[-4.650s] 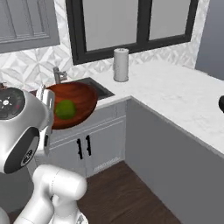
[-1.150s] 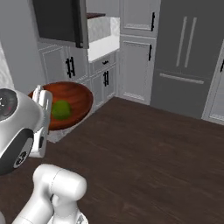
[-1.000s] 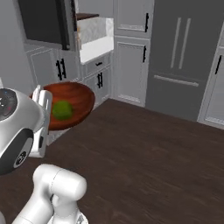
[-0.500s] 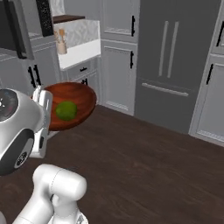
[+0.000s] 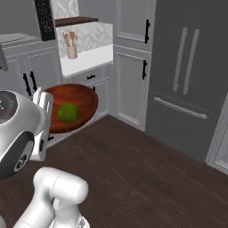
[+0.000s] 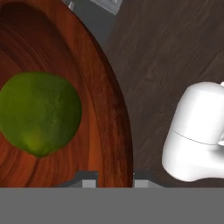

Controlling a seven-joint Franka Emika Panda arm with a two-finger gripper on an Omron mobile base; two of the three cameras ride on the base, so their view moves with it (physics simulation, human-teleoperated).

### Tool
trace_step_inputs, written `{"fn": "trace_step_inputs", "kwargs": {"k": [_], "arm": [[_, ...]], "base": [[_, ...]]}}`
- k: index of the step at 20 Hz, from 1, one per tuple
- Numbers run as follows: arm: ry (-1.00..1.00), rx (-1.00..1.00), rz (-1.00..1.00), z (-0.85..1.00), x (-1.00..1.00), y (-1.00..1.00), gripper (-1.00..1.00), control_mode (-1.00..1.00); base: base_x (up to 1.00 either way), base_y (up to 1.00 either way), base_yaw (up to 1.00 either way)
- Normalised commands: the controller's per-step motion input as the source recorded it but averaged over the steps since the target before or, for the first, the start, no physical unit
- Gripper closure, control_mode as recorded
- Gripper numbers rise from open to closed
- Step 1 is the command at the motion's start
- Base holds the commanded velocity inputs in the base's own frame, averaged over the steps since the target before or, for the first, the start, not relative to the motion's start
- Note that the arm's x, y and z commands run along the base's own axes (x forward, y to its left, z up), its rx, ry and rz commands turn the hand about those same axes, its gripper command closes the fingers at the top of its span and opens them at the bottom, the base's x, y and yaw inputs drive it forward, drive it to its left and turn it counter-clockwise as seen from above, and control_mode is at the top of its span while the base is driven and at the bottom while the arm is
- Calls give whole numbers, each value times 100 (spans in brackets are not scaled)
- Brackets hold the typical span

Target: Pick the lime from the sink and place it in the bowl. Then pick the bowl and place it in the microwave. Then close the microwave door and press the start button.

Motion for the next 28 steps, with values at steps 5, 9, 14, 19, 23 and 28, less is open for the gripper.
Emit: {"fn": "trace_step_inputs", "kwargs": {"k": [5, 9, 14, 19, 23, 28], "arm": [[0, 0, 0, 0, 0, 0, 100, 100], [0, 0, 0, 0, 0, 0, 100, 100], [0, 0, 0, 0, 0, 0, 100, 100], [0, 0, 0, 0, 0, 0, 100, 100], [0, 0, 0, 0, 0, 0, 100, 100], [0, 0, 0, 0, 0, 0, 100, 100]], "base": [[70, -54, 45], [64, -49, 50], [54, -47, 55], [51, -38, 56], [51, -29, 56], [59, -35, 48]]}}
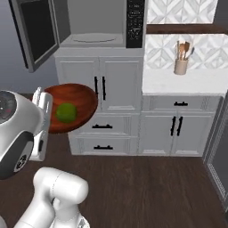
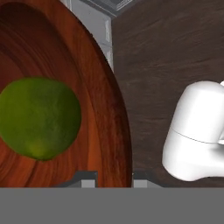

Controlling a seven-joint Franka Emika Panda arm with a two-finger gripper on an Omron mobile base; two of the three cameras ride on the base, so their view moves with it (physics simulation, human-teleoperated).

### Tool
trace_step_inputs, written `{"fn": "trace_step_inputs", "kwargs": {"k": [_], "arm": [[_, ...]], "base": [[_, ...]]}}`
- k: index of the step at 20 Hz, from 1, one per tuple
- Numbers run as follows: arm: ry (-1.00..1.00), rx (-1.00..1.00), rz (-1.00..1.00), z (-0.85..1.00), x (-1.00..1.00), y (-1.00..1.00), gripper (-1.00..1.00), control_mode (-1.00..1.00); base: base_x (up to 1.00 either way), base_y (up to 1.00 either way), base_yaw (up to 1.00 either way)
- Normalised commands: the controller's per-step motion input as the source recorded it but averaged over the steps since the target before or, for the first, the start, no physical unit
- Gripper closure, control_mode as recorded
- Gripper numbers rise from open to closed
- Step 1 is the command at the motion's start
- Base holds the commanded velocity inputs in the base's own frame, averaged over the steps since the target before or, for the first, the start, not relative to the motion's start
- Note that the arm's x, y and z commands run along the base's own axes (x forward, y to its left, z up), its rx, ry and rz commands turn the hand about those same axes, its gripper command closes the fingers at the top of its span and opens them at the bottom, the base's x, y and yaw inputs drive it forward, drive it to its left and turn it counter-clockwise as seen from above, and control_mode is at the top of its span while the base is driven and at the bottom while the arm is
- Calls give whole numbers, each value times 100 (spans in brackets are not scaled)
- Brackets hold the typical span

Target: Pick the lime from the sink and place it in the bowl. Then pick the bowl and place it in the microwave. Then close the microwave door and press the start button.

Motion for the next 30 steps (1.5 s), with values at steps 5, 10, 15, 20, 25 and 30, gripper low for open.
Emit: {"fn": "trace_step_inputs", "kwargs": {"k": [5, 10, 15, 20, 25, 30], "arm": [[0, 0, 0, 0, 0, 0, 100, 100], [0, 0, 0, 0, 0, 0, 100, 100], [0, 0, 0, 0, 0, 0, 100, 100], [0, 0, 0, 0, 0, 0, 100, 100], [0, 0, 0, 0, 0, 0, 100, 100], [0, 0, 0, 0, 0, 0, 100, 100]], "base": [[71, -14, 25], [66, -6, 22], [55, -28, 24], [35, -60, 32], [41, -38, 22], [60, -25, 9]]}}
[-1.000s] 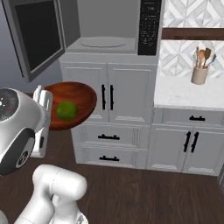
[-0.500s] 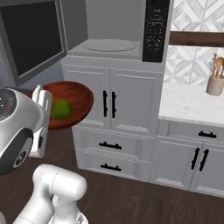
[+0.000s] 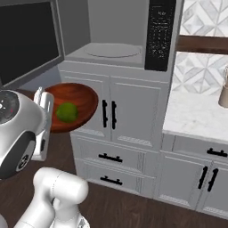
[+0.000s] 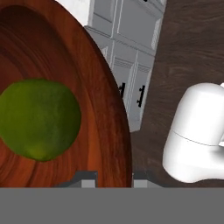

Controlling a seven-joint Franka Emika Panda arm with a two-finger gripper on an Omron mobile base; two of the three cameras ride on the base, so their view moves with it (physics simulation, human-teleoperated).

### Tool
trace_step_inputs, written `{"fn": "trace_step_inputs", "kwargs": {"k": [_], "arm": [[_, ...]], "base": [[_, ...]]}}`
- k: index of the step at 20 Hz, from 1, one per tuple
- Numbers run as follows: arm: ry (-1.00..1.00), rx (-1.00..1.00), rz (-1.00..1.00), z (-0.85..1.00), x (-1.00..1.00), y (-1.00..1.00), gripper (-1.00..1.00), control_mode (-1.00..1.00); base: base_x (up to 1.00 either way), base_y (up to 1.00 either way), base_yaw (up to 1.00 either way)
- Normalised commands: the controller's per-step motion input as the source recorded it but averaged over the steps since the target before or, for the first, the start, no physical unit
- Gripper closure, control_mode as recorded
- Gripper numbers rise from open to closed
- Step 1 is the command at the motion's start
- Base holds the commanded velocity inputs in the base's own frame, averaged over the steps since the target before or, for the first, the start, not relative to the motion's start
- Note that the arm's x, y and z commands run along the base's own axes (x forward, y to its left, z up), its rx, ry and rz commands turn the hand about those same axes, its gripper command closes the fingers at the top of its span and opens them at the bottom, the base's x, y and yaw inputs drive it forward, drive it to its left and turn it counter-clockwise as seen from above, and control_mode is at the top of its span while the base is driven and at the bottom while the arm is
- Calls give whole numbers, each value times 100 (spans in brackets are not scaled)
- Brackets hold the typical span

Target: Pick the lime from the sink and place it in the bowl. Then pick the bowl and place it in the microwave. Then close the microwave door and press the start button.

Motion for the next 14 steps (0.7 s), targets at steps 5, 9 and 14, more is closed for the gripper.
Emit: {"fn": "trace_step_inputs", "kwargs": {"k": [5, 9, 14], "arm": [[0, 0, 0, 0, 0, 0, 100, 100], [0, 0, 0, 0, 0, 0, 100, 100], [0, 0, 0, 0, 0, 0, 100, 100]], "base": [[59, -18, 10], [47, -7, 10], [32, -9, 19]]}}
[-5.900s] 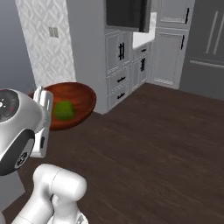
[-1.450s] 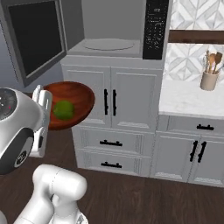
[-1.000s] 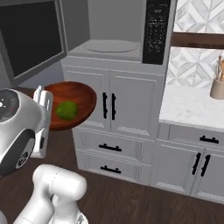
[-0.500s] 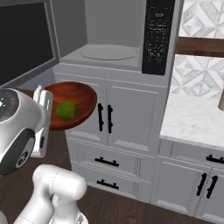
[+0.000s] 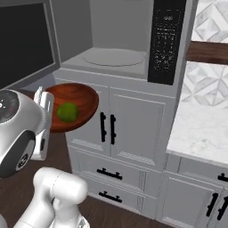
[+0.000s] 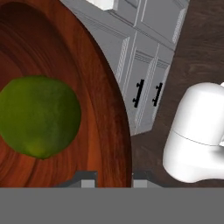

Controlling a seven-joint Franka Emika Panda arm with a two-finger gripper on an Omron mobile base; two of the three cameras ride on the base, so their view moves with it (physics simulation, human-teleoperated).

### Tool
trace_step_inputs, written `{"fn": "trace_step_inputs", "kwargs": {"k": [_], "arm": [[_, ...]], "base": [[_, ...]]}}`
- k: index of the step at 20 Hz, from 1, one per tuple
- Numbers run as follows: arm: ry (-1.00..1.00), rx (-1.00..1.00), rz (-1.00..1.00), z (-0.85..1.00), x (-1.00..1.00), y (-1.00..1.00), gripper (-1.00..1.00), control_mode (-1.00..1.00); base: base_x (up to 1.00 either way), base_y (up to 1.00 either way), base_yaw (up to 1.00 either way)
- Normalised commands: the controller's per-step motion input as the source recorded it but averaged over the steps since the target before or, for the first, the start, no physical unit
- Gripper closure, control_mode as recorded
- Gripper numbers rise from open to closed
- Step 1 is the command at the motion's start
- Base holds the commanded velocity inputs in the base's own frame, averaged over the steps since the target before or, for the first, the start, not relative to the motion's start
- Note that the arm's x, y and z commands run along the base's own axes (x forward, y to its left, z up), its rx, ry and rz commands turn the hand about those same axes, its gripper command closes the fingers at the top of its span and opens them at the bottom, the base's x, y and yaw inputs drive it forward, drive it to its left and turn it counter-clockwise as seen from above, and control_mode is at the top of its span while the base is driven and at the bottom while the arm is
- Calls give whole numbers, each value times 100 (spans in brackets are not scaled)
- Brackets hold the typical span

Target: Pick the lime from the sink and place it in the bowl. Then pick the bowl and place it in the microwave. Then close the microwave door and press the start button.

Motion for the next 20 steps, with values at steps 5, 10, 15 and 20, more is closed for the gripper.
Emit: {"fn": "trace_step_inputs", "kwargs": {"k": [5, 10, 15, 20], "arm": [[0, 0, 0, 0, 0, 0, 100, 100], [0, 0, 0, 0, 0, 0, 100, 100], [0, 0, 0, 0, 0, 0, 100, 100], [0, 0, 0, 0, 0, 0, 100, 100]], "base": [[33, -22, 22], [70, -20, 15], [53, -11, 13], [36, -5, 11]]}}
